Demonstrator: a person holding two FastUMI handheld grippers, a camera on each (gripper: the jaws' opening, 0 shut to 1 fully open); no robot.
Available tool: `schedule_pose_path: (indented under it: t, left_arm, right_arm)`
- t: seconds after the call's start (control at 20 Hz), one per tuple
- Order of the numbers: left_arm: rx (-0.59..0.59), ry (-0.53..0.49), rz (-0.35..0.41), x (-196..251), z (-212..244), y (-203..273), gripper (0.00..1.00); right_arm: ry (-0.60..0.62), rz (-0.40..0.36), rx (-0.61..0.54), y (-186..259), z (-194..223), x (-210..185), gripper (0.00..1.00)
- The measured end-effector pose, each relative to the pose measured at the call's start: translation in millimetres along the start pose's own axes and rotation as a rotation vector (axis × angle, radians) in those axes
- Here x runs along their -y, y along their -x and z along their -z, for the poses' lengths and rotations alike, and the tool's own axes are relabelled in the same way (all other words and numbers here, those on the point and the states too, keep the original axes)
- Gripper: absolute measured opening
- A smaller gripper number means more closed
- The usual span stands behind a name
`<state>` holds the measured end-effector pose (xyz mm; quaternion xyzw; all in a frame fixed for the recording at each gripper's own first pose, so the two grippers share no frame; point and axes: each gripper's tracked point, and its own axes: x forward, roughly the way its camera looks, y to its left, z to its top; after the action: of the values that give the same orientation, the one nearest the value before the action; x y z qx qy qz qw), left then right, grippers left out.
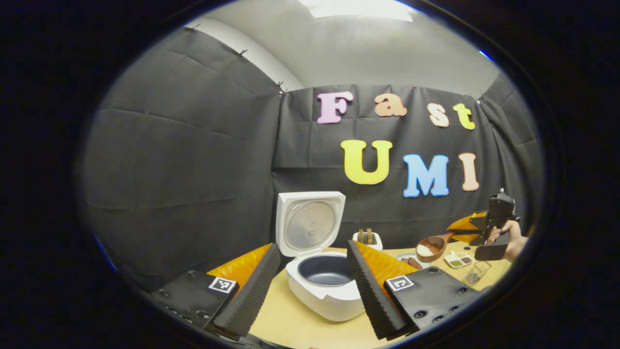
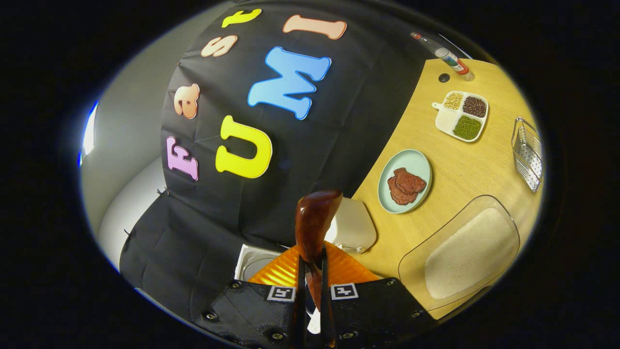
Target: Close the left gripper, press the button to open the rice cooker; take a wooden spoon from the chopstick holder with the right hand, scoop a spoonful of rice and pour it into the rice cooker, then put the wooden spoon back into the chopstick holder.
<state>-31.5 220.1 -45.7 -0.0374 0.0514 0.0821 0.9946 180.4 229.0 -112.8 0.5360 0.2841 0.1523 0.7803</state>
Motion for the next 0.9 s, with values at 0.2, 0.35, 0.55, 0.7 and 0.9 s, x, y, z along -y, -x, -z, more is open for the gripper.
schedule_pose_path:
  t: [0.2,0.35,0.55,0.7,0.9]
  left_arm:
    - [0.0,-0.003,-0.047,-22,2,9,0.96]
    - [-0.007,-0.005,-0.081,-37,5,15,0.96]
    - [-0.008,0.007,-0.133,-59,10,23,0.95]
    - [-0.016,0.022,-0.181,-79,16,33,0.98]
    - [-0.035,0.033,-0.252,-102,26,48,0.98]
  right_arm:
    - [0.025,-0.028,-0.038,-28,21,-24,0.12]
    - [0.048,-0.05,-0.07,-46,40,-42,0.12]
    - [0.08,-0.068,-0.119,-74,71,-61,0.12]
    - [0.146,-0.078,-0.155,-92,100,-71,0.12]
    - [0.287,-0.062,-0.21,-119,144,-70,0.12]
